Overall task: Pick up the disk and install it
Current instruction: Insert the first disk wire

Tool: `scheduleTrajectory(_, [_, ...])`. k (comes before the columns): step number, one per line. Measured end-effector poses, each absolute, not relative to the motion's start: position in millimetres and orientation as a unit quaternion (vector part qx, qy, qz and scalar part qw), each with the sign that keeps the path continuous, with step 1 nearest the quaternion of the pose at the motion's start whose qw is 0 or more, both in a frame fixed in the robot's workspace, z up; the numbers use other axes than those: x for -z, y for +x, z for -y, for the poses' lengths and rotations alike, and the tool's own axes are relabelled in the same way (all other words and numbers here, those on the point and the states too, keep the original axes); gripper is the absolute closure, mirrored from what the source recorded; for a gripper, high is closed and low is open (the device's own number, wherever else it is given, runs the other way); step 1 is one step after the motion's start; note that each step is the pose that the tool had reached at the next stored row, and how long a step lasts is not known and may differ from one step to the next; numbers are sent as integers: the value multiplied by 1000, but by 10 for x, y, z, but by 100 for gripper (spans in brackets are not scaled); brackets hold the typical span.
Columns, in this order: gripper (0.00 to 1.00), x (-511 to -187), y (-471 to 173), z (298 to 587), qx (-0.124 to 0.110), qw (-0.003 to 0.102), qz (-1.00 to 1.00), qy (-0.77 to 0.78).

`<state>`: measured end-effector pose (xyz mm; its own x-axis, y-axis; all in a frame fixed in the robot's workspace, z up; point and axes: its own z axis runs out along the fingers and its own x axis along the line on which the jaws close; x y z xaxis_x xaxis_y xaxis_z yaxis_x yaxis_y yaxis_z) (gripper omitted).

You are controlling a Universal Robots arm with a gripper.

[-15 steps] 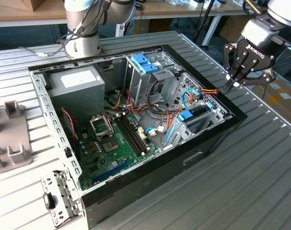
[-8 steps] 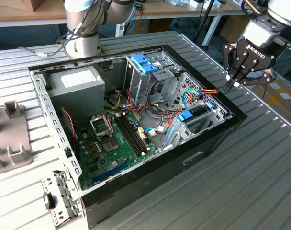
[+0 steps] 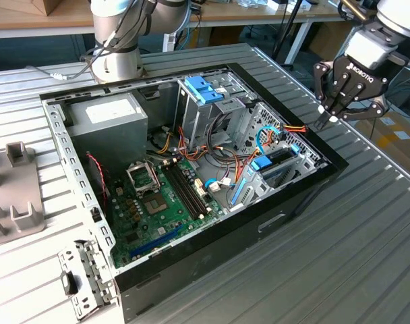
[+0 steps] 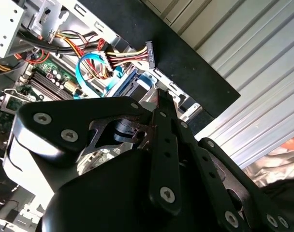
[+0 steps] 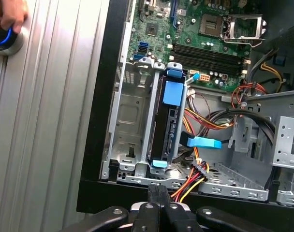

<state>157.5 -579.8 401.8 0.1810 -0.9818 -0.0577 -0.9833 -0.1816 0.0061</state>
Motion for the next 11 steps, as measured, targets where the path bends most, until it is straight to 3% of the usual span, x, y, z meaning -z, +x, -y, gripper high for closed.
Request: scheduleTrajectory(11, [89, -4018, 1575, 5798, -26, 13, -543, -840])
